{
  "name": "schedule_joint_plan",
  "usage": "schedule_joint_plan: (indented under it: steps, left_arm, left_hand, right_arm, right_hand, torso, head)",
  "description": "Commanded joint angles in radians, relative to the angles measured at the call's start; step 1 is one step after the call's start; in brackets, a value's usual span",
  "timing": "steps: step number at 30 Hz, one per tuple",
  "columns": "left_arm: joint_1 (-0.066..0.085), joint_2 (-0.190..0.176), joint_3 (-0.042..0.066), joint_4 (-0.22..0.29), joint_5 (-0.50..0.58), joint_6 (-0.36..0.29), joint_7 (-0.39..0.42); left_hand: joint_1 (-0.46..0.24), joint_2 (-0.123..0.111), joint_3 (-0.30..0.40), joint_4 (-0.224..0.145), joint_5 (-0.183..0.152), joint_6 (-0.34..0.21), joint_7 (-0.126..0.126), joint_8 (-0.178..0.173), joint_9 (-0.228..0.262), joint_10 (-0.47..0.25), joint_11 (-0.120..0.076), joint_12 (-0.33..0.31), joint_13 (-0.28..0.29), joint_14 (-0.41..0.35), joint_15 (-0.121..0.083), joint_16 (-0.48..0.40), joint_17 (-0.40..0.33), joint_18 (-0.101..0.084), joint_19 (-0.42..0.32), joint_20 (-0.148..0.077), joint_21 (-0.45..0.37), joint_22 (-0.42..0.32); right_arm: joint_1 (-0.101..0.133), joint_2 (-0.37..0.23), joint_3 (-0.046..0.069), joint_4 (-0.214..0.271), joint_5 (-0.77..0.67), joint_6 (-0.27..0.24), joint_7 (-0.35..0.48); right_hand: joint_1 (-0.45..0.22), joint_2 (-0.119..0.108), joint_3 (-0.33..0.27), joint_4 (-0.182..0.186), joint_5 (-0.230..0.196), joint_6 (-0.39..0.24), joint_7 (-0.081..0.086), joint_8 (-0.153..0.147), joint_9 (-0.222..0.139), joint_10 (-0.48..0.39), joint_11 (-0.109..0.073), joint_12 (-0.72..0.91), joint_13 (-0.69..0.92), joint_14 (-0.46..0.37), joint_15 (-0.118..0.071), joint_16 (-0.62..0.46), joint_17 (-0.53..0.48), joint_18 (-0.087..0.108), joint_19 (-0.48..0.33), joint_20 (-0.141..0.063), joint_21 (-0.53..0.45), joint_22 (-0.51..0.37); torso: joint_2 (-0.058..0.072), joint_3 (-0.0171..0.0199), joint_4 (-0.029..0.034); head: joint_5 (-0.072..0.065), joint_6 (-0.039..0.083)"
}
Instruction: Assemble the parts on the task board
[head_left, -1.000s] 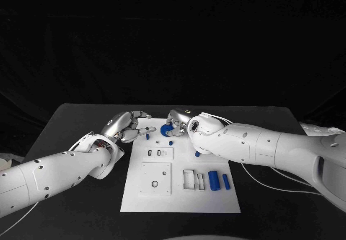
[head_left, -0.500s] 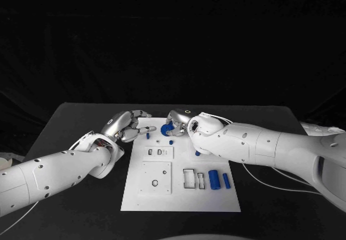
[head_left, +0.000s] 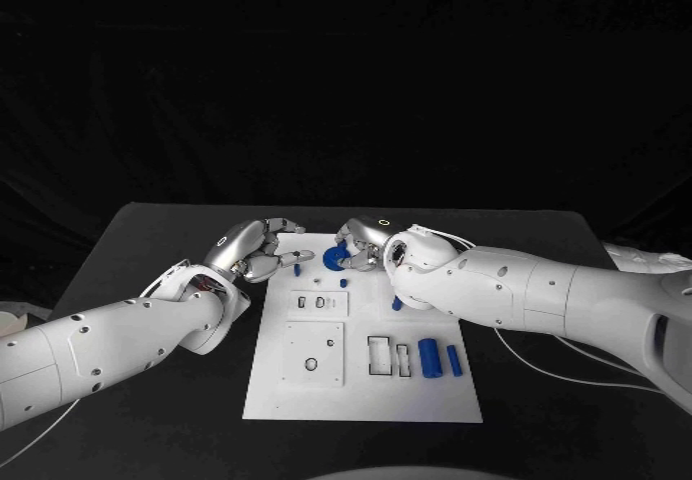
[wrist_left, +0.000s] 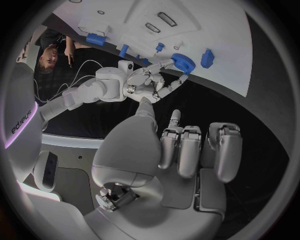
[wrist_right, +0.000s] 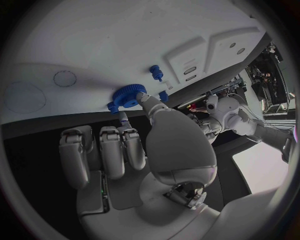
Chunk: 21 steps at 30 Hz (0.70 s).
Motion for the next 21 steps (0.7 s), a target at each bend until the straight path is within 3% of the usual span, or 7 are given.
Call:
schedule_joint_plan:
  steps: [1, 8, 17, 21]
  left_arm:
    - [0.001, 0.001, 0.001, 0.003, -0.004, -0.001, 0.008]
    - [0.001, 0.003, 0.001, 0.0, -0.004, 0.0, 0.009]
    - [0.001, 0.003, 0.001, -0.002, -0.004, 0.001, 0.01]
    - [0.001, 0.004, 0.001, -0.002, -0.004, 0.001, 0.011]
  left_hand:
    - [-0.002, 0.01, -0.008, 0.0, 0.004, 0.007, -0.002, -0.003, 0.0, 0.102, -0.001, 0.003, 0.264, 0.104, -0.001, 0.003, 0.263, -0.007, 0.103, 0.005, 0.002, 0.263]
    - [-0.002, 0.01, -0.008, 0.0, 0.004, 0.007, -0.002, -0.003, 0.0, 0.102, -0.001, 0.003, 0.264, 0.104, -0.001, 0.003, 0.263, -0.007, 0.103, 0.005, 0.002, 0.263]
    - [-0.002, 0.01, -0.008, 0.0, 0.004, 0.007, -0.002, -0.003, 0.0, 0.102, -0.001, 0.003, 0.264, 0.104, -0.001, 0.003, 0.263, -0.007, 0.103, 0.005, 0.002, 0.263]
    - [-0.002, 0.01, -0.008, 0.0, 0.004, 0.007, -0.002, -0.003, 0.0, 0.102, -0.001, 0.003, 0.264, 0.104, -0.001, 0.003, 0.263, -0.007, 0.103, 0.005, 0.002, 0.263]
  right_arm:
    - [-0.001, -0.014, 0.0, 0.021, 0.034, -0.095, 0.058]
    - [-0.002, -0.031, 0.0, 0.042, 0.06, -0.117, 0.095]
    - [-0.005, -0.037, -0.001, 0.056, 0.068, -0.077, 0.091]
    - [-0.006, -0.042, -0.001, 0.064, 0.08, -0.105, 0.093]
  right_hand:
    - [-0.007, 0.0, -0.009, 0.001, -0.001, 0.029, -0.002, 0.015, 0.006, 0.106, -0.007, 0.004, 0.263, 0.104, -0.007, 0.004, 0.263, -0.014, 0.105, -0.01, 0.004, 0.263]
    - [-0.007, 0.006, -0.012, 0.005, 0.003, 0.131, -0.014, 0.052, 0.021, 0.106, -0.017, 0.004, 0.263, 0.104, -0.014, 0.004, 0.263, -0.014, 0.105, -0.017, 0.004, 0.263]
    - [-0.003, 0.008, -0.009, 0.003, 0.003, 0.143, -0.021, 0.052, 0.021, 0.106, -0.022, 0.004, 0.263, 0.104, -0.017, 0.004, 0.263, -0.014, 0.105, -0.019, 0.004, 0.263]
    - [-0.003, 0.01, -0.008, 0.004, 0.004, 0.146, -0.023, 0.051, 0.021, 0.106, -0.024, 0.004, 0.263, 0.104, -0.018, 0.004, 0.263, -0.014, 0.105, -0.02, 0.004, 0.263]
  torso:
    - [-0.002, -0.0001, -0.0011]
    - [-0.002, 0.0006, -0.0016]
    - [-0.002, -0.0001, -0.001]
    - [-0.002, -0.0001, -0.0007]
  head:
    - [-0.001, -0.001]
    - [-0.003, 0.0]
    - [-0.006, 0.001]
    - [-0.008, 0.003]
